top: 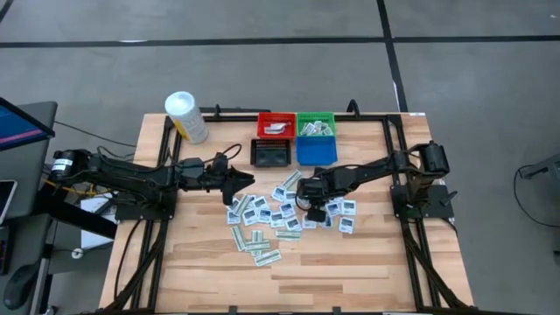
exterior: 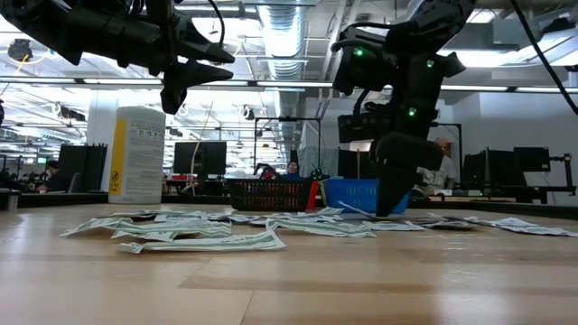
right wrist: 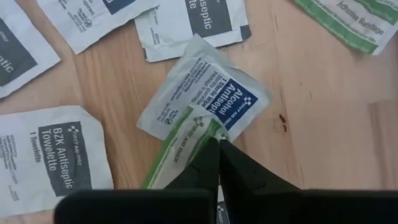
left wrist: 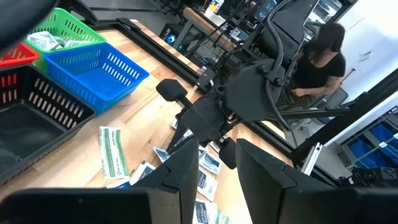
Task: Pick & Place First Aid Supplies
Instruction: Put the bandage into the red basket
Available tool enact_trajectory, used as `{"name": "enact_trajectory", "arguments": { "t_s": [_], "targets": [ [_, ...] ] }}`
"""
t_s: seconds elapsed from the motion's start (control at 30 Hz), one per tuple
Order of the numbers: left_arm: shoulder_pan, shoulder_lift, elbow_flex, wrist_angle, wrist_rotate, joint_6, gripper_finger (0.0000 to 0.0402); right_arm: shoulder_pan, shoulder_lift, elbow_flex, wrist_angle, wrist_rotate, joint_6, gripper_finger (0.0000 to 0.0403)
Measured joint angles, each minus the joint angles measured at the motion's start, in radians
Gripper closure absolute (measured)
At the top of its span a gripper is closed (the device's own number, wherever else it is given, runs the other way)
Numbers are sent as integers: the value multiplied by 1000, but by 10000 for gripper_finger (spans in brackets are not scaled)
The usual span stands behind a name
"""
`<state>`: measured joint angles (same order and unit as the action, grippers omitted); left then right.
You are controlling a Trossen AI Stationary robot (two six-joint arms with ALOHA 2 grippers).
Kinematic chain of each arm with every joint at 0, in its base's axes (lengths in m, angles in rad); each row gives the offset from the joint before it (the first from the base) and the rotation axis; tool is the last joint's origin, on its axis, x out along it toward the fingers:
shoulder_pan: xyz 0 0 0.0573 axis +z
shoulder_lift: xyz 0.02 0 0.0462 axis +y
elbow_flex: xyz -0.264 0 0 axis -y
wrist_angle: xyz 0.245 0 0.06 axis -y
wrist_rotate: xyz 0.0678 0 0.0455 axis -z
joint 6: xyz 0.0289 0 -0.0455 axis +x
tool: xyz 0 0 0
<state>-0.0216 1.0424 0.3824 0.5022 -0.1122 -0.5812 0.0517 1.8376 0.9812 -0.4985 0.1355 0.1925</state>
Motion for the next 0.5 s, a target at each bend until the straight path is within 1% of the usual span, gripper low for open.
{"name": "enact_trajectory", "arguments": {
  "t_s": [0.13, 0.33, 0.5],
  "targets": [
    [0, 0, 0, 0, 0, -1, 294, 0, -75, -12, -37, -7, 4, 400],
    [0, 0, 0, 8, 0, -11, 294, -2, -253, -7, -43, 38, 3, 402],
    [0, 0, 1, 32, 0, -50, 294, -2, -362, -5, 32, 64, 1, 402]
  ]
}}
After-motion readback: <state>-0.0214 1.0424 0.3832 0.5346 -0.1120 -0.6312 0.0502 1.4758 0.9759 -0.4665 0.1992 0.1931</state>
